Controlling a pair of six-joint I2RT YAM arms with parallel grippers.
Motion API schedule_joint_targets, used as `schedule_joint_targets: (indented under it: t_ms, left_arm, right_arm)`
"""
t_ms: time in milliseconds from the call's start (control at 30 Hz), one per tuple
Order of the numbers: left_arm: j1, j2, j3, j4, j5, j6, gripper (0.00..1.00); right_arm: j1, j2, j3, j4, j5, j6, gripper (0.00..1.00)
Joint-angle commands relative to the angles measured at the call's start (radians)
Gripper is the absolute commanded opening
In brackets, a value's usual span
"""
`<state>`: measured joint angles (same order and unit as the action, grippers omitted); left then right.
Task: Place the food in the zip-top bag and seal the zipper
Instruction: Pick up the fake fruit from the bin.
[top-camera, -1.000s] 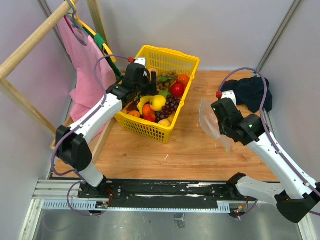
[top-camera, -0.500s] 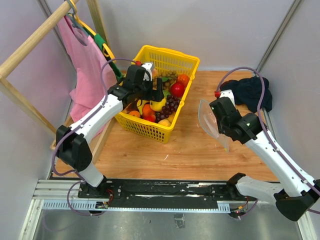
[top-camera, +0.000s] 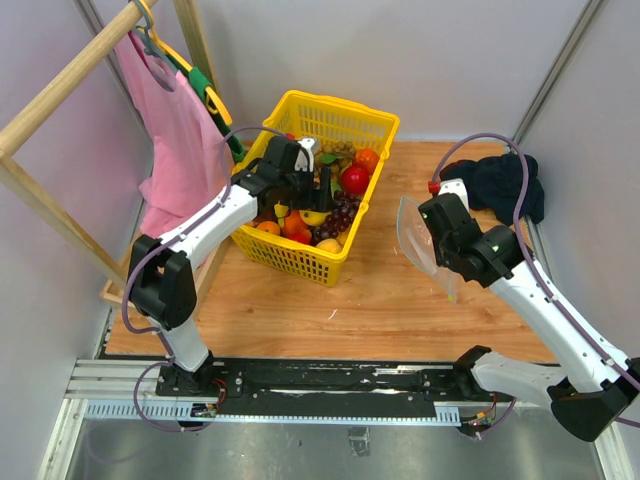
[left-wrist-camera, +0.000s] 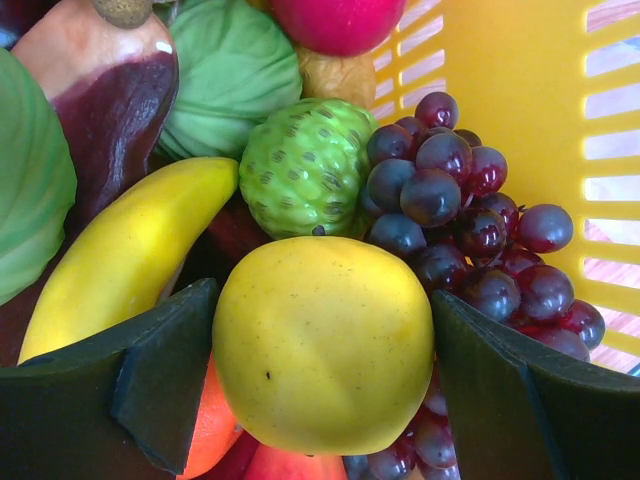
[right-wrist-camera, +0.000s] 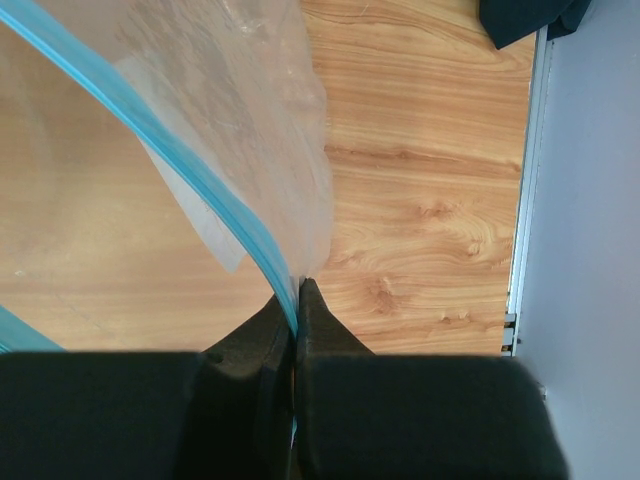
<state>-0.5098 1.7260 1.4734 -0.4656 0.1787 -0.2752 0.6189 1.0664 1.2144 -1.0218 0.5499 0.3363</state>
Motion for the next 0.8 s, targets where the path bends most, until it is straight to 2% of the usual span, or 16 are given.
schedule_joint_targets:
  t_ms: [0,133,267,567,767]
  left_arm:
    - [0.005,0.011,0.012,-0.021,0.026,0.000,0.77]
    - [0.005,-0.007,0.009,-0.014,0.039,-0.004,0.62]
    - [0.005,-0.049,0.002,-0.011,0.019,-0.011,0.42]
    - [0.005,-0.209,-0.056,0.045,-0.092,-0.022,0.30]
    - [0.001,-0.311,-0.125,0.147,-0.077,-0.035,0.24]
  right_arm:
    - [-0.023,-0.005,0.004,0.005,0.015,-0.002,0.01]
    - [-0.023,-0.012,0.001,0.005,0.015,-0.002,0.01]
    - [-0.023,-0.014,0.002,0.005,0.014,0.000,0.01]
    - [-0.023,-0.018,0.015,0.006,0.001,0.005,0.01]
    - [-0.023,-0.012,0.033,0.008,-0.032,0.006,0.01]
